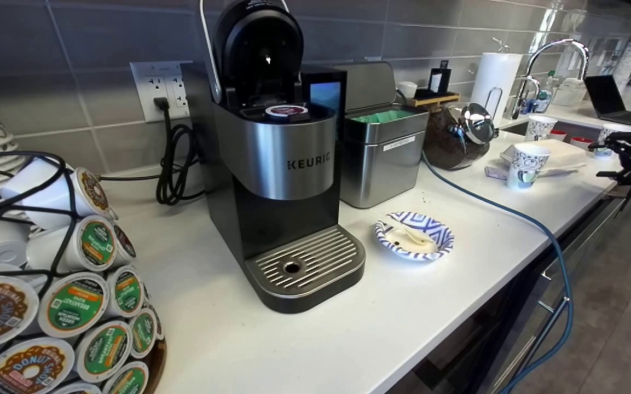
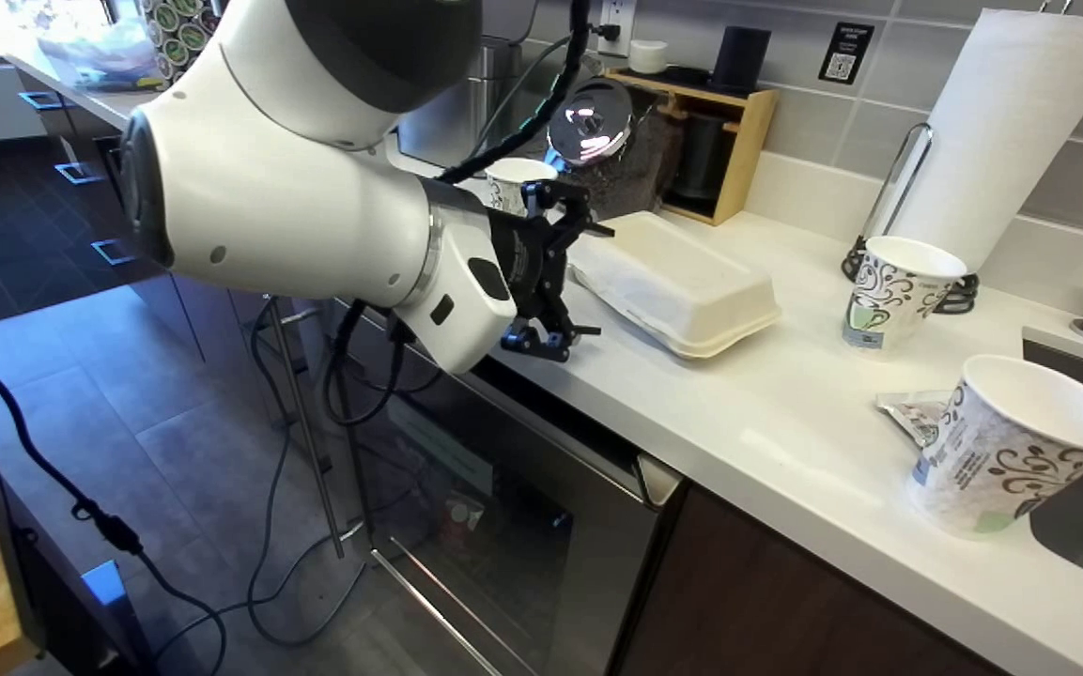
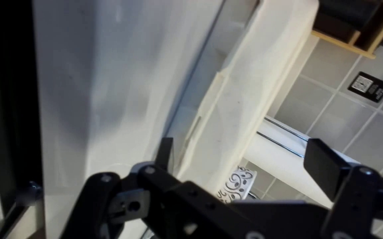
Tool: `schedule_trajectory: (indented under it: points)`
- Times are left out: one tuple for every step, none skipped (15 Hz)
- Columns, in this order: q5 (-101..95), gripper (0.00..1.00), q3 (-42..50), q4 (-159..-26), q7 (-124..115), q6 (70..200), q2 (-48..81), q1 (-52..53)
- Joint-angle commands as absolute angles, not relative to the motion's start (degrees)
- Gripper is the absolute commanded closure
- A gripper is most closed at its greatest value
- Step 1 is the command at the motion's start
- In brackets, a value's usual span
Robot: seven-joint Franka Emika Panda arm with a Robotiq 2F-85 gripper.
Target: Open the lid of the disposable plate
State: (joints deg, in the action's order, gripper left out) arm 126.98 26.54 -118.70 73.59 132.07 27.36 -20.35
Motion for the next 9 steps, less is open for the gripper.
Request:
schedule_trajectory:
  points:
    - [118.78,0.0,25.65,-120.31,63.0,139.63,25.55,-18.89]
    - [122.59,0.0,25.84,-118.78,68.47,136.36,27.09,-20.05]
    - [122.06,0.0,25.66,-118.69,67.57,136.99,27.04,-19.85]
    - [122.09,0.0,25.6,-118.55,67.62,136.99,27.05,-19.82]
    - [122.09,0.0,25.61,-118.46,67.64,136.99,27.05,-19.86]
    - [122.95,0.0,25.39,-118.61,67.1,138.05,26.88,-19.5]
    - [122.91,0.0,25.01,-118.61,65.18,139.56,26.97,-19.01]
    - [122.91,0.0,24.71,-118.46,63.64,141.09,27.13,-18.58]
    - [122.87,0.0,24.39,-118.36,62.03,142.73,27.06,-18.14]
